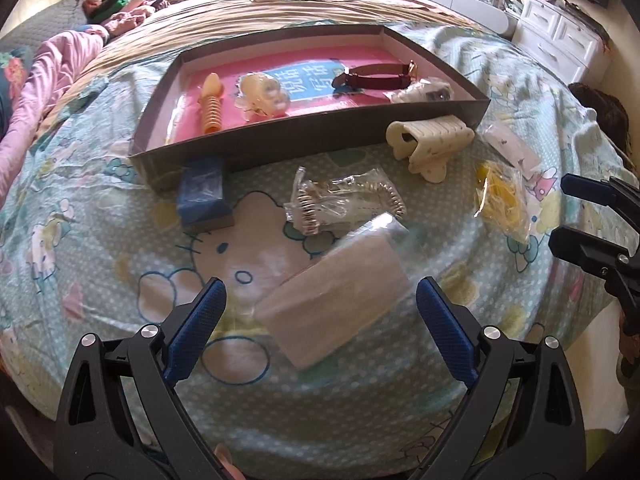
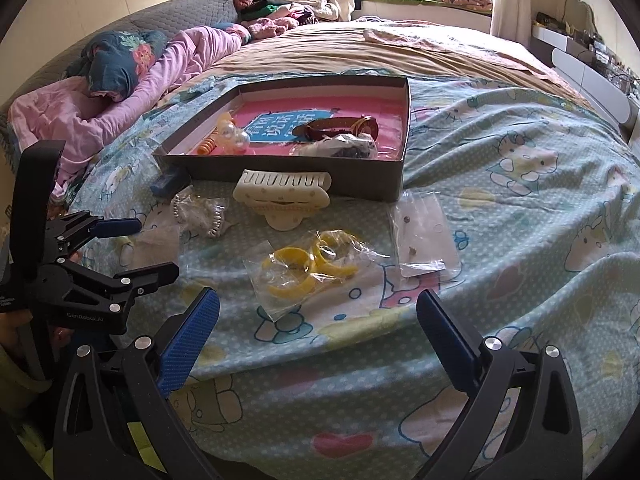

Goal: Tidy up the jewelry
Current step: 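Grasp the clear plastic sleeve with the left tool while the right tool grasps the yellow bangle bag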

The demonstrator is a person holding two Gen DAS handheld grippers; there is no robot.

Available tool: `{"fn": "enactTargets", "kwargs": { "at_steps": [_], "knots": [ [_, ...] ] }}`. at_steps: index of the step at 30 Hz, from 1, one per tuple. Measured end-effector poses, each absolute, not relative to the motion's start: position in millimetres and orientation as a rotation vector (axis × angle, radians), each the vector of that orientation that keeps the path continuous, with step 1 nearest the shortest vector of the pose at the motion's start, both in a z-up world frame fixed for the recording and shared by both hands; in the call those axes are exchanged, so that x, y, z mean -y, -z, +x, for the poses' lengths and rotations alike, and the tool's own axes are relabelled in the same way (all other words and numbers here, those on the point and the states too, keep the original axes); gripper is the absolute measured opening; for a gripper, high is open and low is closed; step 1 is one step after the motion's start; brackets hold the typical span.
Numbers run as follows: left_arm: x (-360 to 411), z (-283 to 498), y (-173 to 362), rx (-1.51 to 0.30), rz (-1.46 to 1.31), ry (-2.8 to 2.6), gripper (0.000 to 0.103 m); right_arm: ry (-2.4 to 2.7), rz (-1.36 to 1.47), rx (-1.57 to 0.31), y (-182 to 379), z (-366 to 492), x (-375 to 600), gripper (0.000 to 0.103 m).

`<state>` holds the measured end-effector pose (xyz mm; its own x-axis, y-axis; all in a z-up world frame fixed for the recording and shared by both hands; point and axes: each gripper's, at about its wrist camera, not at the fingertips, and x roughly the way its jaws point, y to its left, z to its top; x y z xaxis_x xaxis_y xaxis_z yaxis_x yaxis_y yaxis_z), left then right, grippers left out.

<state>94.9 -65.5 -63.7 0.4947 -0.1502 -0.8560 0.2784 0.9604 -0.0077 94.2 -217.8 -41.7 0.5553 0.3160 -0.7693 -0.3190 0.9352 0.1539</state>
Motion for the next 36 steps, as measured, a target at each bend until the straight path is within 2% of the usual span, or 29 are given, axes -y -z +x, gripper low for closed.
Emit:
{"fn": "enactTargets", "kwargs": {
  "at_steps": [5, 7, 9, 10, 12, 16, 24, 29, 36],
  "knots": [
    [65.5, 98.5, 70.9, -1.027, 0.134, 0.263, 0.089, -0.383, -0.004, -0.925, 50.0, 101.6, 214.5, 0.098],
    [65.2, 99.6, 70.4, -1.019, 0.131, 0.264, 0.085, -0.387, -0.006, -0.924, 51.3, 104.9, 212.9, 0.098],
    [65.3, 100.3, 69.6, -1.009, 0.131, 0.269, 0.072, -0.391, -0.008, -0.925, 52.9, 108.9, 210.9, 0.098],
    [65.5, 100.2, 69.2, -1.005, 0.130, 0.272, 0.070, -0.393, -0.009, -0.926, 53.5, 110.3, 210.0, 0.098],
    [66.6, 100.1, 68.1, -0.999, 0.130, 0.282, 0.054, -0.395, -0.015, -0.928, 55.1, 114.1, 208.1, 0.098],
    [66.1, 98.4, 65.1, -0.985, 0.125, 0.291, 0.042, -0.401, -0.028, -0.930, 57.3, 121.0, 203.5, 0.098],
    [58.0, 95.3, 58.1, -0.969, 0.085, 0.301, 0.037, -0.391, -0.068, -0.934, 66.3, 135.4, 191.9, 0.097],
    [55.1, 93.2, 53.1, -0.956, 0.068, 0.303, 0.037, -0.380, -0.109, -0.915, 68.4, 133.0, 186.3, 0.087],
    [47.4, 91.0, 45.8, -0.947, 0.034, 0.296, 0.036, -0.383, -0.103, -0.899, 62.1, 124.3, 190.1, 0.084]
  ]
}}
